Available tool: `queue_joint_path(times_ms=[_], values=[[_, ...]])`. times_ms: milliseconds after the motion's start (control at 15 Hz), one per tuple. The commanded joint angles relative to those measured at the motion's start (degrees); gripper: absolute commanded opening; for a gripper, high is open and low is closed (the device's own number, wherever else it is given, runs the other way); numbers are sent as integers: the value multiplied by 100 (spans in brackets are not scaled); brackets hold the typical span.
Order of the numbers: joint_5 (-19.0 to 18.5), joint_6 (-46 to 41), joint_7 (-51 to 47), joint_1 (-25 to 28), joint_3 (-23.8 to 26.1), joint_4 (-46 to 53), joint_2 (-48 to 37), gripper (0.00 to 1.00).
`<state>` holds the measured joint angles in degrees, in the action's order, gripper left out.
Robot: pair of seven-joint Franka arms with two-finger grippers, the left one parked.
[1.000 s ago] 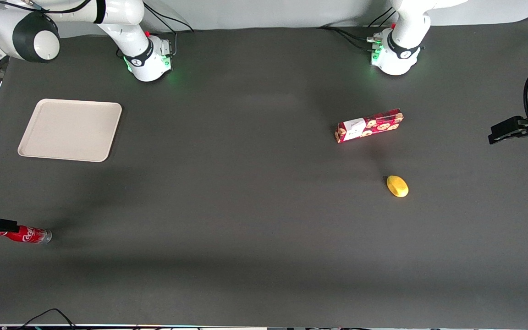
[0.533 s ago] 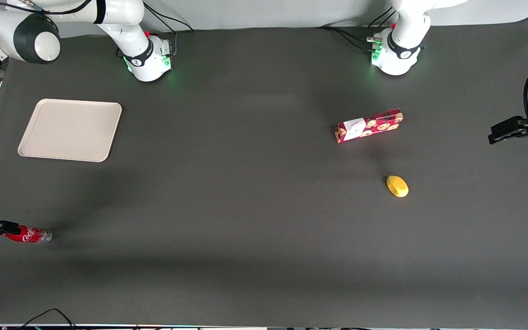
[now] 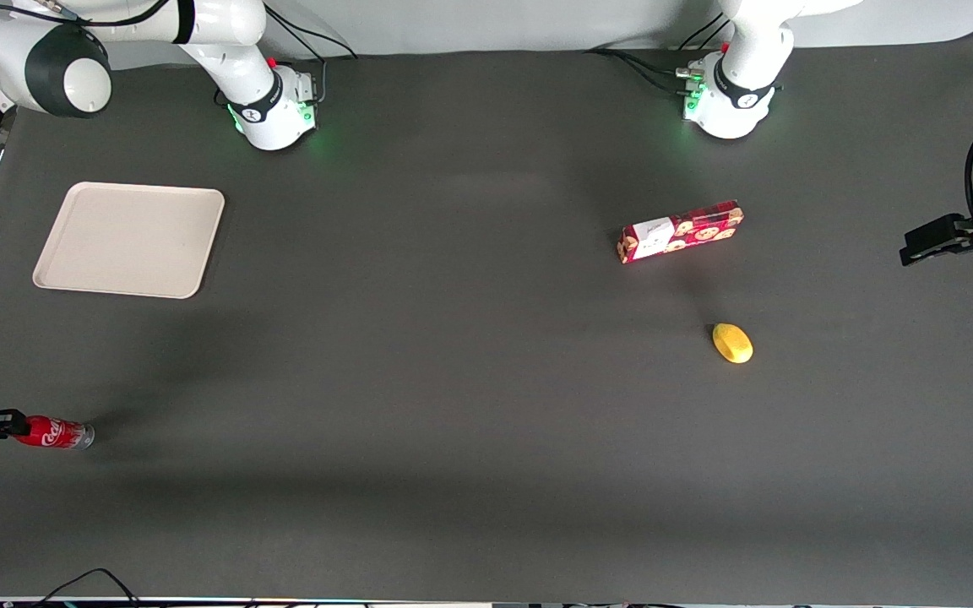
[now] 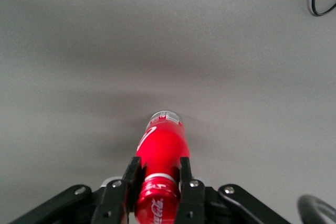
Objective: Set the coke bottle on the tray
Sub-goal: 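Close the right gripper around the red bottle's body, then lift the bottle and carry it over the white tray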
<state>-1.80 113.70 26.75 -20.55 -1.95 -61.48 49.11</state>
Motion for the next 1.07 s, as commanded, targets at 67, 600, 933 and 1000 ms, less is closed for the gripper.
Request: queue_joint_path(times_ms=[67,600,933,1000], values=[[84,-32,41,-2,11,163,46,0],[-13,-417,-689,332,-16,-610,-1271,0],[-162,-1832,-1074,683,-139,-969,-2508,0],[-215,-1973,-1128,805,-174,-1319,-2869,0]])
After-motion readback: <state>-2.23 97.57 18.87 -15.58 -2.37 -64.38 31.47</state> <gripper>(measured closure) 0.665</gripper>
